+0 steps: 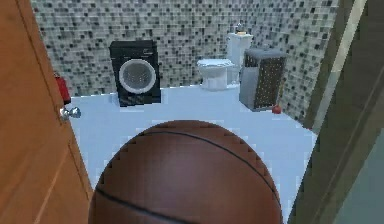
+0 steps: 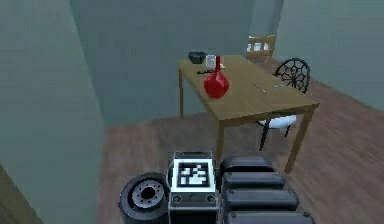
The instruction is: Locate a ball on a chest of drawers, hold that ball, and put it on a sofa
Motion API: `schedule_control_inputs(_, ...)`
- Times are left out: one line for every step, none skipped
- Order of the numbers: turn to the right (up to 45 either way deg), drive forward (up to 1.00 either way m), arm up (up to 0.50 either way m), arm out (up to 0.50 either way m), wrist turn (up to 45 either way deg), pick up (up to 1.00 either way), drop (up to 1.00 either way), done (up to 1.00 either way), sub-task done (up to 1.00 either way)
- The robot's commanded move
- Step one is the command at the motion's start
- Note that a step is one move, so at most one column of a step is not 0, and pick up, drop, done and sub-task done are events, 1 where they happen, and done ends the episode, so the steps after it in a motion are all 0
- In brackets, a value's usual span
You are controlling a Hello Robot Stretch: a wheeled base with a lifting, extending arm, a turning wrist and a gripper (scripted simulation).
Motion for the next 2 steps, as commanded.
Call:
schedule_control_inputs(0.0,0.45,0.00,0.00,0.0,0.00,0.00,0.00,0.00)
schedule_control_inputs(-12.0,0.00,0.00,0.00,0.0,0.00,0.00,0.00,0.00)
